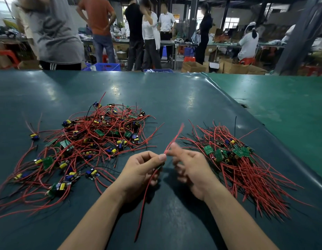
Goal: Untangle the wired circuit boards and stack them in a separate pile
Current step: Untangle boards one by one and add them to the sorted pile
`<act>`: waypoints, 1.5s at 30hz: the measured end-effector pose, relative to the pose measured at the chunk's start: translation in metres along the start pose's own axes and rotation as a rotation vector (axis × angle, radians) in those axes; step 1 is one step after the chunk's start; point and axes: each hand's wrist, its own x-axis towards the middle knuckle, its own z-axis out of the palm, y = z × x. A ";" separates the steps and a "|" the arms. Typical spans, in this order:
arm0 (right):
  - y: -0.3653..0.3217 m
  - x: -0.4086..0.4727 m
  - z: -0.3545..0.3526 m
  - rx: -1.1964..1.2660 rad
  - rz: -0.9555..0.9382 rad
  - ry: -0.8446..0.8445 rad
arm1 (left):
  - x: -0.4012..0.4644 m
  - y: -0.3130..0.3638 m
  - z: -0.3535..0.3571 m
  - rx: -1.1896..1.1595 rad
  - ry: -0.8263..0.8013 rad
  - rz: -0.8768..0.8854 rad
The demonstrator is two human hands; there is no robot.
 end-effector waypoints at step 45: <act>-0.014 -0.007 -0.004 0.106 -0.404 0.370 | 0.007 0.027 -0.030 -0.308 0.488 0.282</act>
